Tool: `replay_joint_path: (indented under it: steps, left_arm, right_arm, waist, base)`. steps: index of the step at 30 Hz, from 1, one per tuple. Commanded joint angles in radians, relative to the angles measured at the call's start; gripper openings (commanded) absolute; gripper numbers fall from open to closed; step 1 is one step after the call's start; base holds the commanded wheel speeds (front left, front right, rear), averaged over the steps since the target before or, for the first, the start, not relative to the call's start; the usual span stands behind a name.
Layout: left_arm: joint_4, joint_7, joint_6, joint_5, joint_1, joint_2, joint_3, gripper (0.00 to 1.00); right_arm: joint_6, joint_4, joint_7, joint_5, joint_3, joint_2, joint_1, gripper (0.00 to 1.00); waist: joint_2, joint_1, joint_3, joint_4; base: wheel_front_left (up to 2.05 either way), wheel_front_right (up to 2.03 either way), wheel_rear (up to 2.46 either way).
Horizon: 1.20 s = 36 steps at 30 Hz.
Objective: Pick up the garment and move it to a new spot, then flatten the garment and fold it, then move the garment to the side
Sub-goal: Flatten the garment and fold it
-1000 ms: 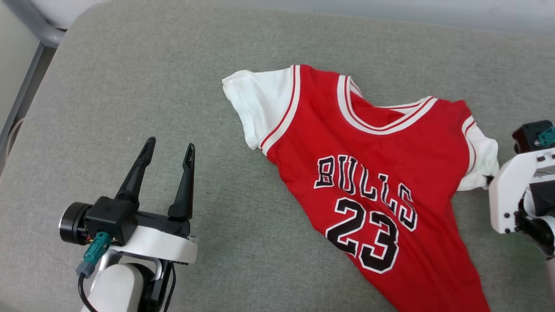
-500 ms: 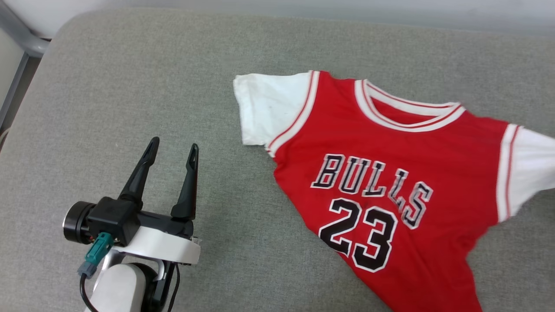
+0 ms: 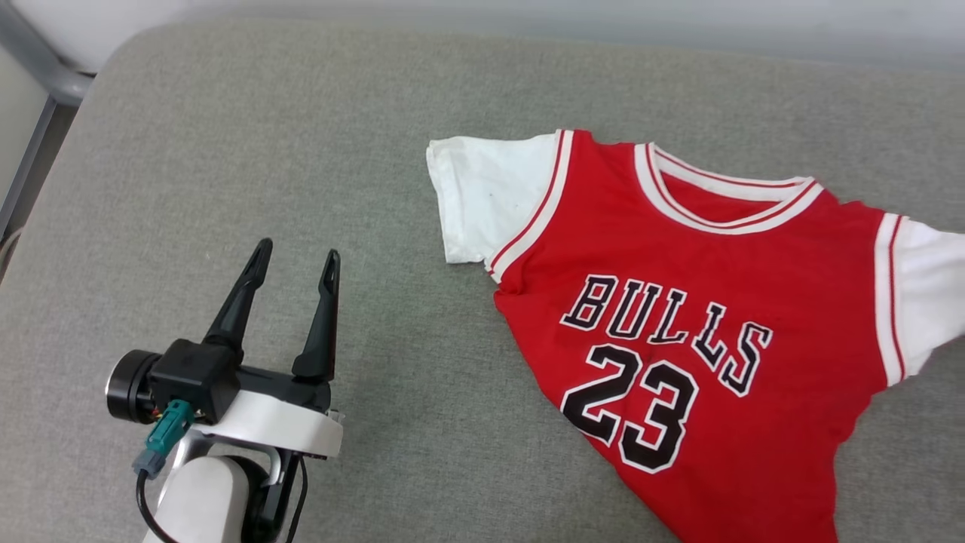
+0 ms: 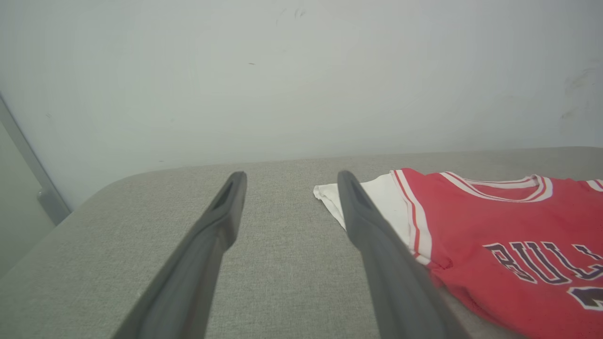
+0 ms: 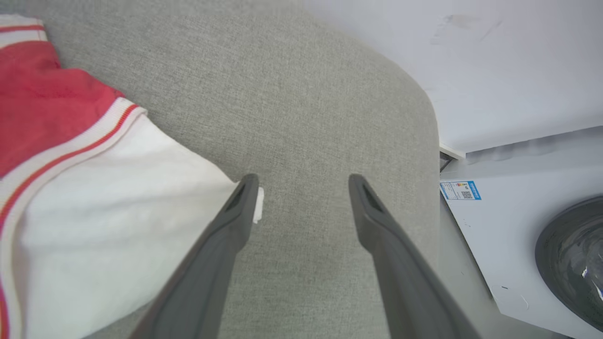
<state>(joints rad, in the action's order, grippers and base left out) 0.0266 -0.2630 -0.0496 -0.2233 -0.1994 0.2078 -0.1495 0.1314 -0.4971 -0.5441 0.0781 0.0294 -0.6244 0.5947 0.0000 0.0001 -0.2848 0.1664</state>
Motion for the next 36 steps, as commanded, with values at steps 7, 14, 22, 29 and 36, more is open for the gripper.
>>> replay_joint_path:
  steps: [7, 14, 22, 29, 36]
  left_arm:
    - [0.009, -0.003, -0.010, -0.011, 0.028, -0.005, 0.025, 1.00]
    - [0.004, -0.003, -0.018, -0.036, 0.059, -0.017, 0.054, 1.00]
    - [0.000, -0.003, -0.033, -0.058, 0.087, -0.030, 0.066, 1.00]
    - [0.009, -0.003, -0.042, -0.053, 0.095, -0.037, 0.066, 1.00]
    - [0.017, 0.020, -0.056, -0.066, 0.040, -0.001, 0.064, 1.00]
  right_arm:
    - [-0.001, 0.028, 0.133, -0.006, -0.036, 0.075, 0.022, 1.00]
    - [-0.001, 0.225, 0.316, 0.075, -0.115, 0.228, -0.104, 1.00]
    - [-0.001, 0.432, 0.443, 0.126, -0.134, 0.385, -0.320, 1.00]
    - [-0.001, 0.487, 0.519, 0.150, -0.139, 0.485, -0.441, 1.00]
    - [-0.001, 0.510, 0.531, 0.178, -0.130, 0.481, -0.436, 1.00]
  waist:
    - [0.0000, -0.0001, 0.076, -0.060]
    - [0.0000, -0.0001, 0.135, -0.123]
    - [0.0000, -0.0001, 0.150, -0.159]
    - [0.0000, -0.0001, 0.146, -0.179]
    - [0.0000, -0.0001, 0.102, -0.210]
  base:
    - [0.00, 0.00, 0.00]
    - [0.00, 0.00, 0.00]
    - [0.00, 0.00, 0.00]
    - [0.00, 0.00, 0.00]
    - [0.00, 0.00, 0.00]
